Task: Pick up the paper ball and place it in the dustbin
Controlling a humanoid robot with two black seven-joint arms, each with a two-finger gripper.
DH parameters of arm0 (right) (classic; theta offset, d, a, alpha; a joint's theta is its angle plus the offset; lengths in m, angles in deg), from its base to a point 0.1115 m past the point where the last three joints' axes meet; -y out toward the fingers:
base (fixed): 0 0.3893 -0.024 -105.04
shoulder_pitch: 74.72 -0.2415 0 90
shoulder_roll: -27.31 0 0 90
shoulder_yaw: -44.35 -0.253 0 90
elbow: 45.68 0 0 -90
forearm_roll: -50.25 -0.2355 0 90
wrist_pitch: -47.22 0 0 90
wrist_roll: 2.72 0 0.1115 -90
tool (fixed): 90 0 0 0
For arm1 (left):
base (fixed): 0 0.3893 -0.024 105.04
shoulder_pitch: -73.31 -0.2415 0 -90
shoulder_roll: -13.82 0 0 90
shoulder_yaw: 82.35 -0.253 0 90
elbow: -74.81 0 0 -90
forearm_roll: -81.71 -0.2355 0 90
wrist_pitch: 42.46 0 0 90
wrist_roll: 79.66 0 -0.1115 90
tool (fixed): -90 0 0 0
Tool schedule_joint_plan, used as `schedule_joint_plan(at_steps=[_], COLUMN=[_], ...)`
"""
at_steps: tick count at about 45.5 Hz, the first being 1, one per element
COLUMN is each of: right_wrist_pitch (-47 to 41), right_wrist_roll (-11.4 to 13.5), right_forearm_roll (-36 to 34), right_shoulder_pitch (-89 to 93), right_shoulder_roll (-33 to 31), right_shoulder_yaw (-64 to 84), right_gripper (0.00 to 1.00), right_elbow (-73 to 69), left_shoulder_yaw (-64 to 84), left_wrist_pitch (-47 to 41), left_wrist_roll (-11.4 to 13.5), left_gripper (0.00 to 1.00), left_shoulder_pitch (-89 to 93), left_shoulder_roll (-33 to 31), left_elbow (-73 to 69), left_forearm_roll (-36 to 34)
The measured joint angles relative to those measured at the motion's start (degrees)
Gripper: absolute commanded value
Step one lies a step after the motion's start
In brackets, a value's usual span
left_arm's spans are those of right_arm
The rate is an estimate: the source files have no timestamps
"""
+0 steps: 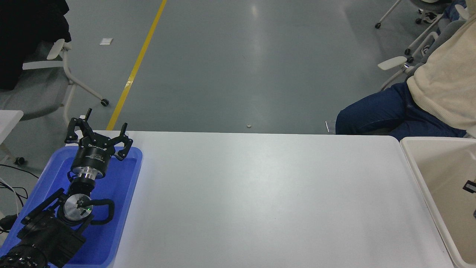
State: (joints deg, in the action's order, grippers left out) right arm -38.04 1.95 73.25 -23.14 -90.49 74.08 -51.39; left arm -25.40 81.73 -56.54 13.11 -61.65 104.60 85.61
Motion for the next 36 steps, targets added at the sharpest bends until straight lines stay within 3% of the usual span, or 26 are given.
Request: schedule_joint_plan(at_steps=[26,36], right_wrist_pitch=[2.18,1.98], right_wrist_roll=[-0.02,-0.01], right_forearm_roll=[-0.09,-0.12], right_shoulder_pitch=[-1.52,-5.15], right_shoulder_roll=[-0.20,-3.32], right_shoulder_yaw=[-0.18,-0.25], right_gripper=[1.00,1.00], right_elbow=[-0.85,-5.52], left_shoulder_yaw=[0.07,0.08], left_wrist_pitch=[0.09,0.12], left_wrist_roll=[0.00,0.00], left_gripper=[1.00,1.00], left_shoulder_pitch=[0.00,0.00], left_shoulder_roll=[0.00,0.00], left_elbow=[0.01,0.01], left_forearm_roll=[0.03,0.04])
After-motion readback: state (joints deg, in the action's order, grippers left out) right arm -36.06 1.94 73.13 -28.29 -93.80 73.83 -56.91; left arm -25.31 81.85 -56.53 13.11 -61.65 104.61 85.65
